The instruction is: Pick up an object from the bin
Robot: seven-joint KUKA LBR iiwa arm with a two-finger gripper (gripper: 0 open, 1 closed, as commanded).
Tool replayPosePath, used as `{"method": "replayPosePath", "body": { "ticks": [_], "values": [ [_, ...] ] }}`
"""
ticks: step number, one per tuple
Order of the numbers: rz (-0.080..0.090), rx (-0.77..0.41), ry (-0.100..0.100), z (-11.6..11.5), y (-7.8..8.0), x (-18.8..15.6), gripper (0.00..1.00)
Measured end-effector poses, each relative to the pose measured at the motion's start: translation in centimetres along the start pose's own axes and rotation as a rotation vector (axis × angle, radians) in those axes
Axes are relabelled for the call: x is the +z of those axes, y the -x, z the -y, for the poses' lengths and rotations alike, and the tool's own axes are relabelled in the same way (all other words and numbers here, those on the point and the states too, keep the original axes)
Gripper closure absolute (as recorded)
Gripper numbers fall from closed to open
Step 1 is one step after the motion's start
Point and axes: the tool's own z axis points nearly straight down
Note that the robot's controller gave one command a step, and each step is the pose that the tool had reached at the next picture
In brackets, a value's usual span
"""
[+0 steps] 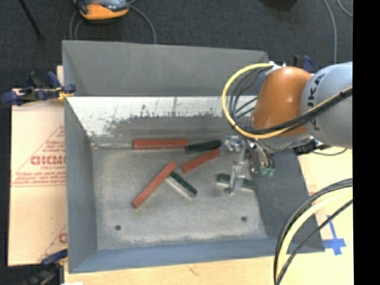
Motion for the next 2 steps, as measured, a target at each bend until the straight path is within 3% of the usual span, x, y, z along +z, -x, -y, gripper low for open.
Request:
{"method": "replayPosePath", "body": {
  "ticks": [1, 2],
  "values": [
    [-0.004, 0.089, -0.001, 4.1, 0.23, 4.38, 1.0],
    [-0.004, 0.088, -0.001, 4.09, 0.23, 4.38, 1.0]
  ]
}}
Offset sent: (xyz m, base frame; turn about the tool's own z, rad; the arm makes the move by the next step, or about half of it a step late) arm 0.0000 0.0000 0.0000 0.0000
